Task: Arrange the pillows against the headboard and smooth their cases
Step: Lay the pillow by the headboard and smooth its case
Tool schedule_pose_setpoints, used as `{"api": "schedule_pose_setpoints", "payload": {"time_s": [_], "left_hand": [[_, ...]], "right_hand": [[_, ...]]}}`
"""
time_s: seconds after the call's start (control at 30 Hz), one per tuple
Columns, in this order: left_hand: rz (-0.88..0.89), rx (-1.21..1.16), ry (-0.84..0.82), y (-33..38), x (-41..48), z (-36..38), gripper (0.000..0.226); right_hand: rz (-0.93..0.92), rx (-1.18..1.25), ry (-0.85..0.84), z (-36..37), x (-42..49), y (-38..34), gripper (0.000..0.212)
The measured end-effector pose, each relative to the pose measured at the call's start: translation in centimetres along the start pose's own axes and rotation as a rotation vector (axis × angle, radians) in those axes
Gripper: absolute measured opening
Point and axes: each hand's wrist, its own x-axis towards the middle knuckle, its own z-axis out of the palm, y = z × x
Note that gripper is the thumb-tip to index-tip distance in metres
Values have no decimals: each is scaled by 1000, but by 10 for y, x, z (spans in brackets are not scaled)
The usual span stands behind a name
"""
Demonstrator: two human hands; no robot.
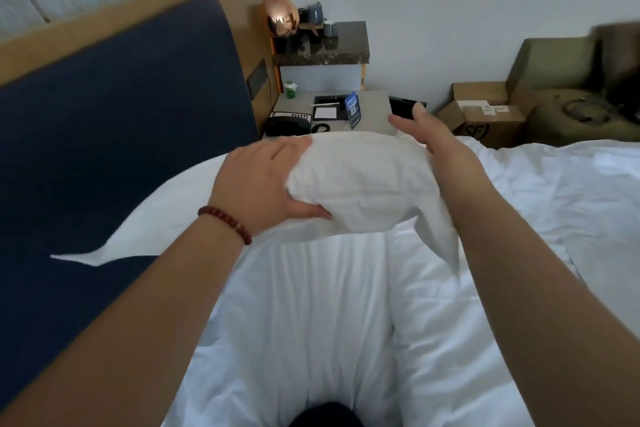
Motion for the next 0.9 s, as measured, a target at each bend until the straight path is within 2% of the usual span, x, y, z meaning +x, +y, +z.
{"api": "schedule_pose_setpoints", "payload": {"time_s": [0.07,0.13,0.17,0.27,0.37,0.43,0.53,0.6,0.67,0.77,0.83,0.9], "left_hand": [[6,18,-7,2,20,-2,109],[11,33,-23,4,35,0,110],[20,36,-30,5,40,2,109],[77,15,-32,4,49,8,107],[117,8,14,-2,49,8,108],[95,69,-24,-7,44,4,118],[-32,195,-199,-14,34,3,134],[-137,158,-292,-17,36,12,134],[-225,97,-330,-24,49,24,125],[-249,38,-362,-42,73,42,90],[-218,2,-369,-47,82,50,72],[-183,-53,-332,-45,90,46,60]], "right_hand": [[-160,37,203,12,-17,-29,56],[-424,-320,299,24,-31,-16,63],[-482,-443,318,28,-25,0,65],[-507,-447,404,28,3,19,63],[-542,-401,415,28,22,28,62],[-527,-380,368,31,35,30,62],[-489,-370,386,40,55,39,63],[-438,-396,412,46,68,42,65],[-342,-434,448,57,78,43,70],[-139,-417,512,74,77,45,88],[-14,-230,534,72,70,46,100],[116,13,488,57,66,46,100]]}}
